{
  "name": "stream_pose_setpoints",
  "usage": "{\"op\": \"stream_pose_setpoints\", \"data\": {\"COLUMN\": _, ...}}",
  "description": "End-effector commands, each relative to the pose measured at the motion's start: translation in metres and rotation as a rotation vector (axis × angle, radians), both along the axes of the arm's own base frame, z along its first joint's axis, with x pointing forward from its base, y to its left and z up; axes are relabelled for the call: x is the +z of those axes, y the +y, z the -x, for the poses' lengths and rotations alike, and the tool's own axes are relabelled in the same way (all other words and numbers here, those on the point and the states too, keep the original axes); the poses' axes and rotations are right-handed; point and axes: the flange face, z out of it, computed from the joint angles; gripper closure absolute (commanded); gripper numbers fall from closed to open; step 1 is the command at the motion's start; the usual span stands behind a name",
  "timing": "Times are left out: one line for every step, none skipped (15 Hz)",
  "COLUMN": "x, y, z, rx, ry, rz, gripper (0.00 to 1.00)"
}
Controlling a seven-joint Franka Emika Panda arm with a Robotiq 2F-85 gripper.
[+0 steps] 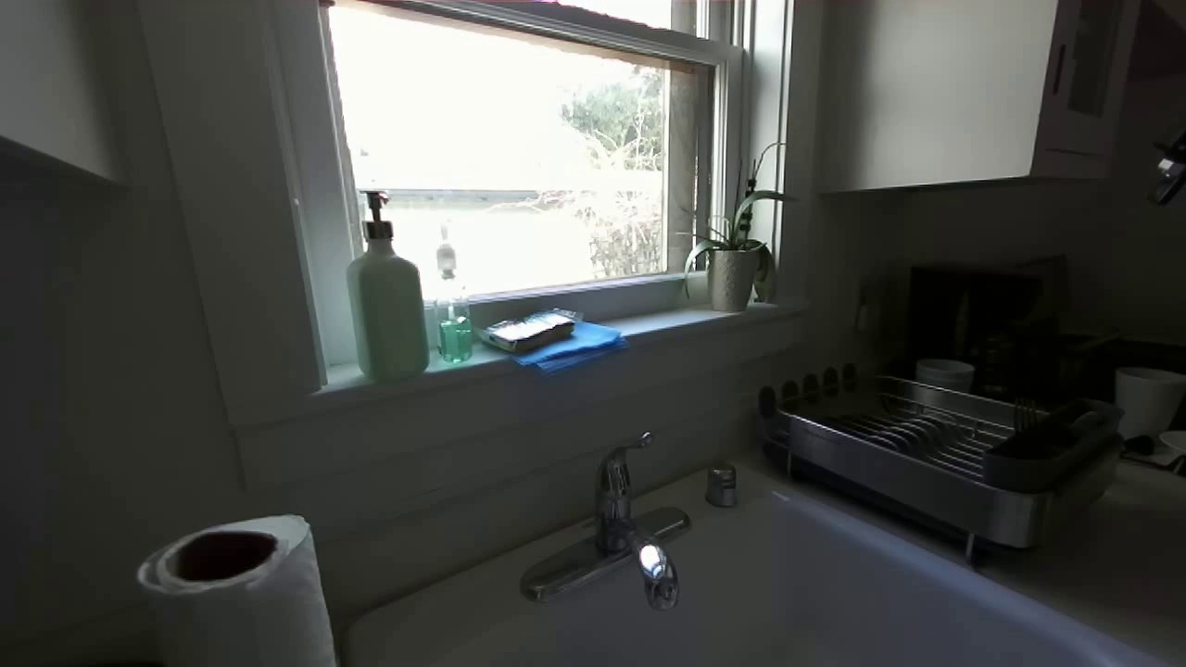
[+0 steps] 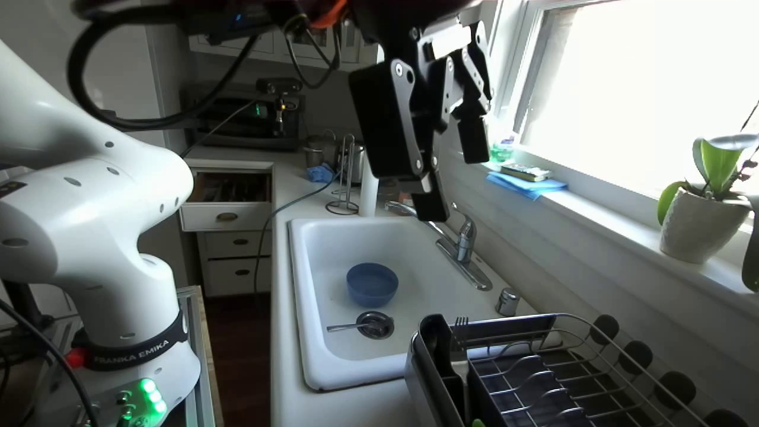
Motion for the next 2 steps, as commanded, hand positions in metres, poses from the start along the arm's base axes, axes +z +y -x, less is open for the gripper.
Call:
{"op": "stream_pose_setpoints", "data": {"x": 0.0009, "y": 0.0, "z": -0.0003, "rx": 0.001, "ry": 0.001, "rz": 0.0, "gripper": 0.0}}
{"op": "stream_pose_setpoints", "data": {"x": 0.0009, "y": 0.0, "z": -0.0004, "rx": 0.001, "ry": 0.001, "rz": 0.0, "gripper": 0.0}}
